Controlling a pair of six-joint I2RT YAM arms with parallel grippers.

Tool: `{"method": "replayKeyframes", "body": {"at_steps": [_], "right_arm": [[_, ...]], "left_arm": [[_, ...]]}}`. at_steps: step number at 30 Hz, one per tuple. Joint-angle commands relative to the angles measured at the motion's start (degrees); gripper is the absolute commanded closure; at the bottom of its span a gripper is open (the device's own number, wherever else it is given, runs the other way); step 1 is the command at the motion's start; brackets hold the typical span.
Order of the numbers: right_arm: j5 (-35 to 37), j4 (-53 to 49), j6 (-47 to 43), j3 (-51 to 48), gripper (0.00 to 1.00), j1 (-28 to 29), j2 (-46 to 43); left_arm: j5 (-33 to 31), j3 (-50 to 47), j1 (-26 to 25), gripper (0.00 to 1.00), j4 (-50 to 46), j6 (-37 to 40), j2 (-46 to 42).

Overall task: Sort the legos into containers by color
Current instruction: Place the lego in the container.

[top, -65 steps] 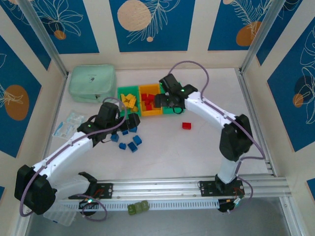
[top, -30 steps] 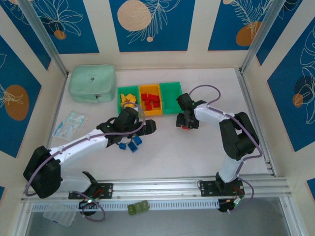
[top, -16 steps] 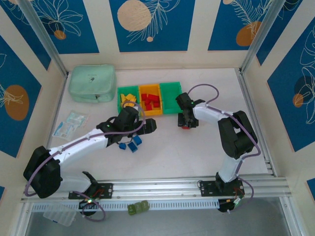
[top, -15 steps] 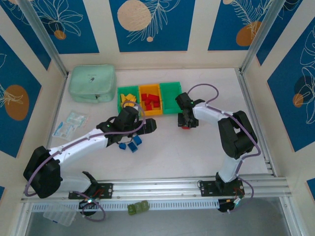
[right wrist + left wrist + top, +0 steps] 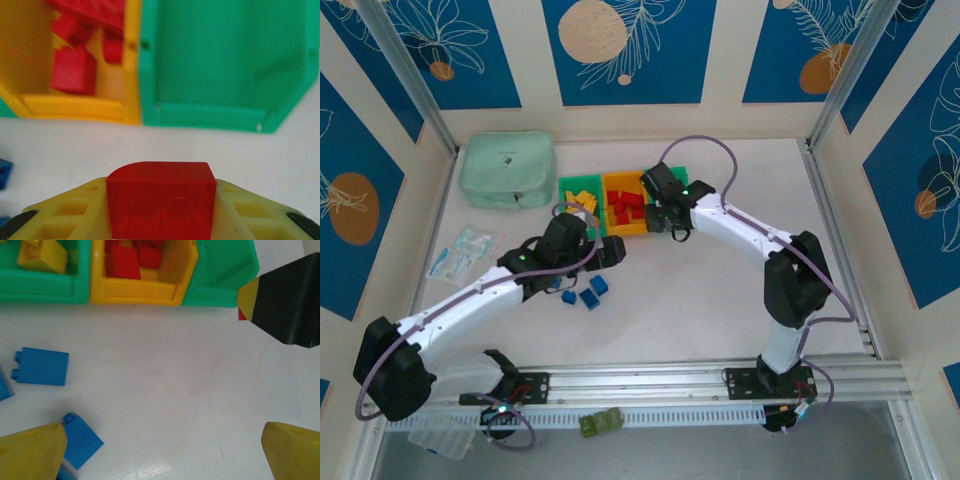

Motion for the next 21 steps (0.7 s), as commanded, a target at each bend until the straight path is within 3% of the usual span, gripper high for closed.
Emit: {"method": "replayKeyframes", "body": {"at_steps": [1, 8, 14, 21], "right_arm": [[0.72, -0.62, -2.69, 5.91, 0.55, 1.25, 5.41], [0.49, -0.61, -3.89, 20.06, 0.55, 0.92, 17.24], [1.0, -5.61, -4.59, 32.06, 0.37, -0.1, 25.11], [-0.58, -3.74, -5.71, 27.38, 0.31, 1.34, 19.71]], "left_arm": [[-0.96, 0.21, 2.05, 0.01, -3.23, 1.89, -2.97], [0.76, -0.81, 7.04, 0.01, -5.43, 3.28, -6.19], [1.58, -0.62, 9.14, 0.01, -6.41, 4.45, -6.95], [2.61, -0.98, 10.3, 0.01, -5.34, 4.32, -6.47]]}}
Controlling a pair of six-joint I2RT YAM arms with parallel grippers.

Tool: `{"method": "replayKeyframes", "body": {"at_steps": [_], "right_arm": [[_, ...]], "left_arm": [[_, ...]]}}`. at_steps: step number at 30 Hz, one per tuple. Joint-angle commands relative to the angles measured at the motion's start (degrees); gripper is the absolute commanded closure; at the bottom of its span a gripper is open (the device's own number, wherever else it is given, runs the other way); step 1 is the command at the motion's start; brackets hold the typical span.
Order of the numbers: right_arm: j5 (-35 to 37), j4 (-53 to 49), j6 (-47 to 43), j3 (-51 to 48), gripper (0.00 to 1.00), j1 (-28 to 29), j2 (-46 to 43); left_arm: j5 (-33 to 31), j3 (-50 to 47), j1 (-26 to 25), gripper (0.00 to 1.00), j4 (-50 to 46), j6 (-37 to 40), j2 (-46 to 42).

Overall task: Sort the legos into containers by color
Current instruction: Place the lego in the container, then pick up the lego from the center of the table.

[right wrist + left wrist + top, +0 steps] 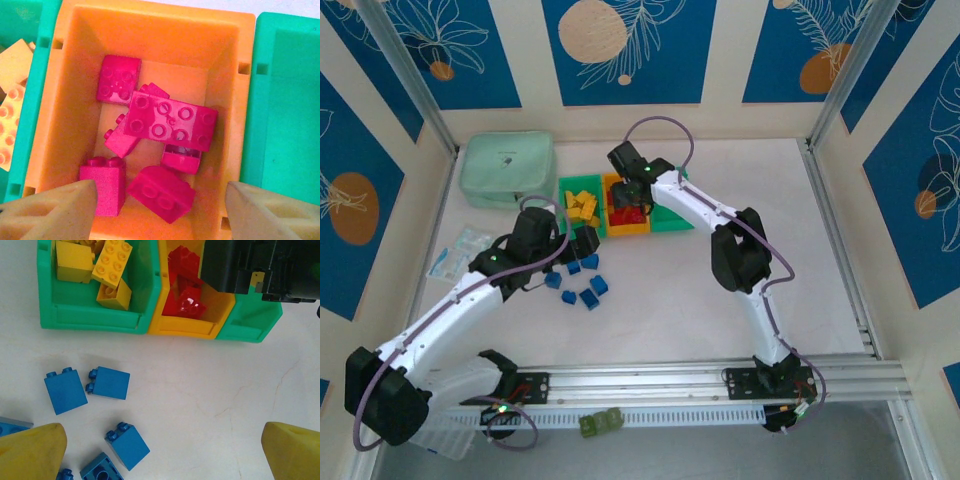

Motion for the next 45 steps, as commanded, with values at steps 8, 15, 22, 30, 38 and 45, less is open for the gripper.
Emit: {"method": "replayKeyframes", "body": {"at_steps": [8, 15, 22, 30, 38, 45], "right_arm": [[-5.16, 0.71, 1.48, -16.11, 0.3, 3.04, -15.51], [-8.17, 1.29, 3.33, -25.77, 0.27, 5.97, -22.11], [-12.39, 2.57, 5.29, -32.76, 0.25, 9.14, -24.06], [-15.49, 4.6, 6.08, -35.93, 0.24, 14.04, -22.35], [-17.3, 7.55, 6.85, -34.08, 0.25, 16.85, -17.93], [-19.47, 9.85, 6.04, -31.09, 0.25, 17.79, -13.55]], "left_arm": [[1.53, -1.73, 1.42, 0.01, -0.97, 0.78, -2.11], [1.22, -3.67, 1.7, 0.01, -3.35, -0.33, -4.73], [0.82, -7.22, 1.7, 0.01, -5.87, -2.49, -9.28], [-0.4, -10.26, 1.78, 0.01, -8.34, -4.83, -13.48], [-2.99, -12.22, 1.79, 0.01, -10.09, -7.38, -16.65], [-4.83, -12.71, 1.92, 0.01, -11.74, -8.19, -19.47]]}}
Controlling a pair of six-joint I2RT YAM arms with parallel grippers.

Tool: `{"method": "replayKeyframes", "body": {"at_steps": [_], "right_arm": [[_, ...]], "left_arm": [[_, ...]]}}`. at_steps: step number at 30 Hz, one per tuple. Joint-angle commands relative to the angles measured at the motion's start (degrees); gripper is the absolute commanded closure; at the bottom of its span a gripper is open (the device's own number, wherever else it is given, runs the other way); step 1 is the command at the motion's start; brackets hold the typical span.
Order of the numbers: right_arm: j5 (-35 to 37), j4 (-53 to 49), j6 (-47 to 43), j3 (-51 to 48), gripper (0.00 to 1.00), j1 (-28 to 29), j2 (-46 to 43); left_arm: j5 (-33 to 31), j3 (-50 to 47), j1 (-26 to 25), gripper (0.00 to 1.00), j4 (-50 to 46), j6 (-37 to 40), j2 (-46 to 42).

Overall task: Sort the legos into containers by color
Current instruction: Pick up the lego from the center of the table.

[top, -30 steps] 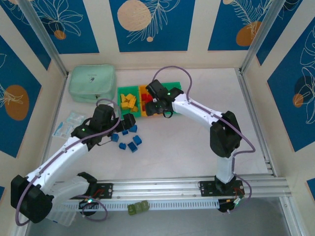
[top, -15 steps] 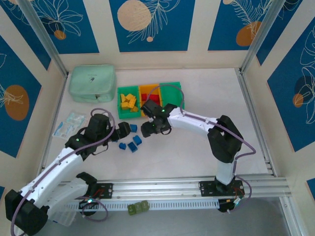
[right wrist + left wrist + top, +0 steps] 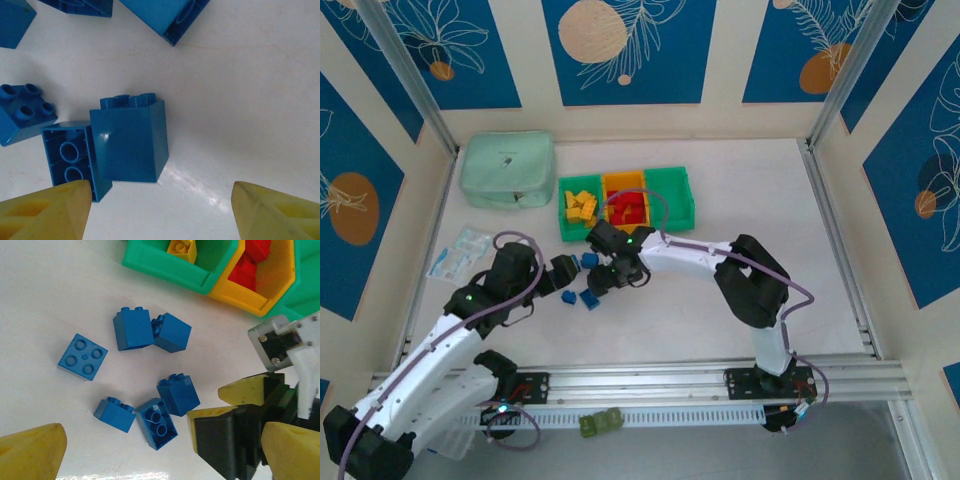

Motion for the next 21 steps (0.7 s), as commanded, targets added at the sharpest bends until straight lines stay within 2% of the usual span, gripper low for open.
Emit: {"method": "replayKeyframes", "body": {"at_steps": [1, 6, 12, 21], "right_arm": [[-2.21, 0.91, 0.23, 3.53, 0.26, 0.54, 2.24], [-2.3, 1.18, 0.05, 5.35, 0.27, 0.63, 4.61], [-1.71, -0.03, -0.44, 7.64, 0.32, 0.3, 7.12], [-0.74, -0.75, -0.83, 6.41, 0.47, -0.37, 6.84]], "left_arm": [[-2.05, -0.8, 0.74, 0.01, -2.06, -1.43, -1.55], [-2.34, -1.1, 0.79, 0.01, -2.23, -1.47, -2.13], [-2.25, -1.22, 0.78, 0.01, -1.47, -1.35, -1.7], [-1.55, -1.14, 0.91, 0.01, -0.44, -1.1, -0.8]]}}
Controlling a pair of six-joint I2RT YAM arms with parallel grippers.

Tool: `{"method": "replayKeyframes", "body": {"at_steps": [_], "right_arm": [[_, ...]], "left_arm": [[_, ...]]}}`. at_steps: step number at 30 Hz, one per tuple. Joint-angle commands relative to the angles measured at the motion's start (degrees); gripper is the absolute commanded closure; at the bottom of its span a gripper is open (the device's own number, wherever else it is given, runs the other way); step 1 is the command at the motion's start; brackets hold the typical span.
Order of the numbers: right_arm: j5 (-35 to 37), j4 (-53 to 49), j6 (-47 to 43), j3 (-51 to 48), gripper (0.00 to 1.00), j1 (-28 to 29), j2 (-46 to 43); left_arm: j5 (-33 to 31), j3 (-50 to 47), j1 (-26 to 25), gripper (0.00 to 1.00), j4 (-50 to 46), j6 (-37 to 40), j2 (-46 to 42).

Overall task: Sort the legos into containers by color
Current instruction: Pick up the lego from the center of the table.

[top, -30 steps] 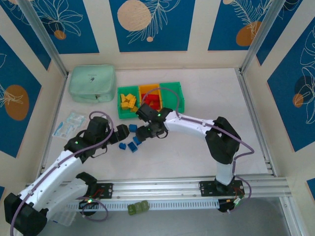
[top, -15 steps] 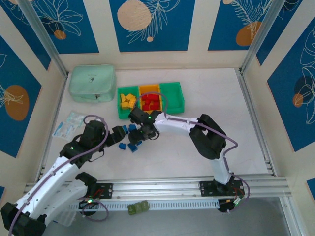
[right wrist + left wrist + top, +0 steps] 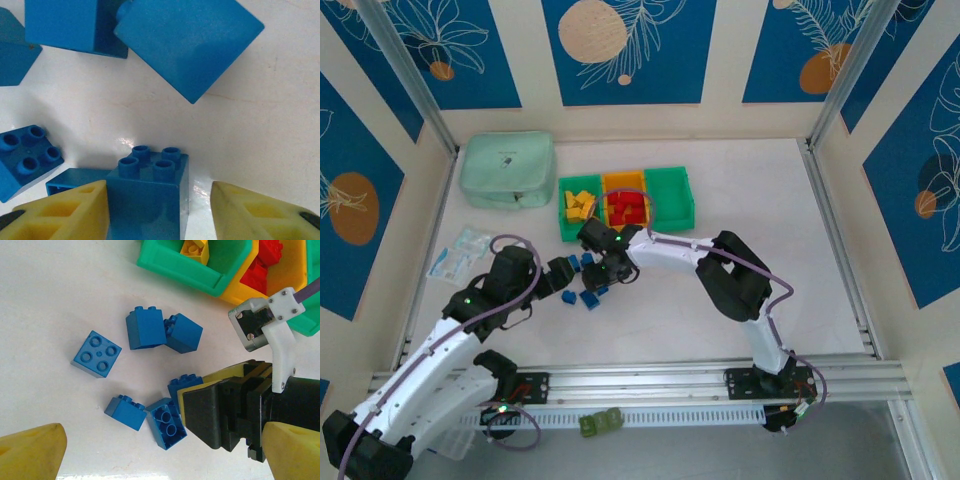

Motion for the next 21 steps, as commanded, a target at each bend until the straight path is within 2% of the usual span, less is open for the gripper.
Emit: {"method": "replayKeyframes", "body": {"at_steps": [1, 11, 21], "right_arm": [[0.35, -1.38, -0.26, -0.16, 0.49, -0.35, -0.16], [1.22, -0.75, -0.13, -3.86, 0.68, -1.38, -4.32], [2.29, -2.23, 0.62, -8.4, 0.73, -3.16, -13.15]], "left_arm": [[-0.08, -0.1, 0.83, 0.01, 0.61, -0.08, 0.43], [1.09, 0.74, 0.83, 0.01, 1.95, 0.57, 2.18], [5.12, 2.04, 0.73, 0.01, 4.4, 1.28, 4.97]]}}
